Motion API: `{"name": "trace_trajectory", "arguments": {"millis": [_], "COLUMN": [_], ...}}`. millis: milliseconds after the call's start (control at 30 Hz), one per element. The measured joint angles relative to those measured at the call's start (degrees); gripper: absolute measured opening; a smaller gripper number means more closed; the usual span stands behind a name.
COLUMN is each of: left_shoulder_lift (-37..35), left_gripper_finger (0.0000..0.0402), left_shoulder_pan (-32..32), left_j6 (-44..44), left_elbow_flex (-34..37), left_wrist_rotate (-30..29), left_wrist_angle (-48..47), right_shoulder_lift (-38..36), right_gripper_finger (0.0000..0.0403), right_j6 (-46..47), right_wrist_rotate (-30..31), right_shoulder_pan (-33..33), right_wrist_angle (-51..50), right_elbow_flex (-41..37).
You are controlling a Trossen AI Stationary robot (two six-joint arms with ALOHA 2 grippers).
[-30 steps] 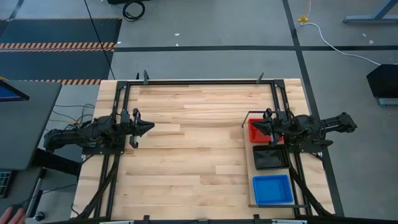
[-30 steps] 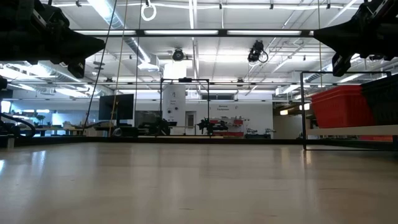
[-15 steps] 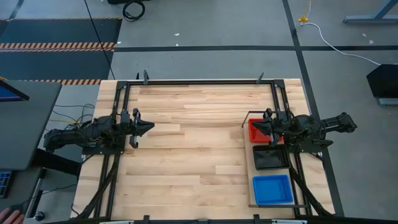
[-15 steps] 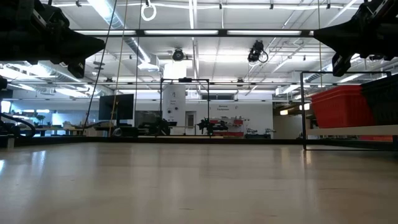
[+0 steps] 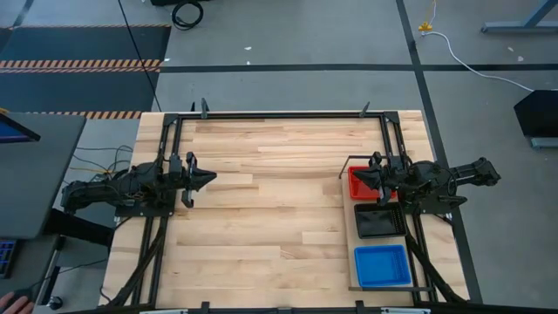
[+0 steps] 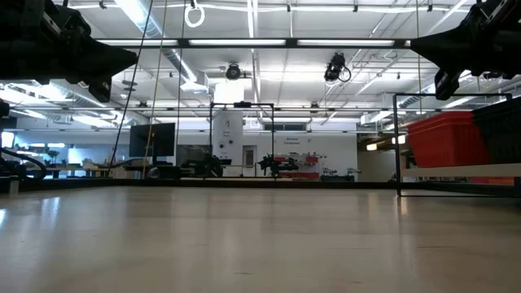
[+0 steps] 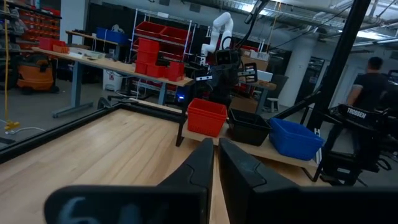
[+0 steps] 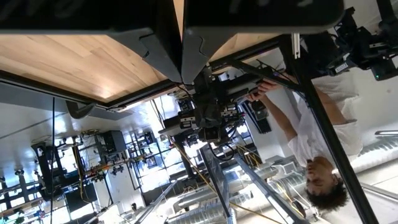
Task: Stack baskets on shelf by color
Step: Return to Home Position
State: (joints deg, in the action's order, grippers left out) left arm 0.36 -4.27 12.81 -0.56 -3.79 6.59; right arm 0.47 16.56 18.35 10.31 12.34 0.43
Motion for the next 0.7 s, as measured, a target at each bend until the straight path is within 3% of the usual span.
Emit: {"name": "trace_trajectory", "arguments": {"millis": [700], "left_shoulder_lift": [0.0], "left_gripper_finger": [0.0028], "left_shoulder_pan": [0.0], "left_j6": [0.0], "left_elbow_flex": [0.0], "left_wrist_rotate": [0.0], "left_wrist_angle": [0.0], "right_shoulder_lift": [0.0], "right_gripper_finger": [0.0009], "right_j6": [0.0], "right_wrist_rotate": [0.0], "right_shoulder_pan": [0.0], "right_wrist_angle": [0.0], "right_elbow_flex": [0.0]}}
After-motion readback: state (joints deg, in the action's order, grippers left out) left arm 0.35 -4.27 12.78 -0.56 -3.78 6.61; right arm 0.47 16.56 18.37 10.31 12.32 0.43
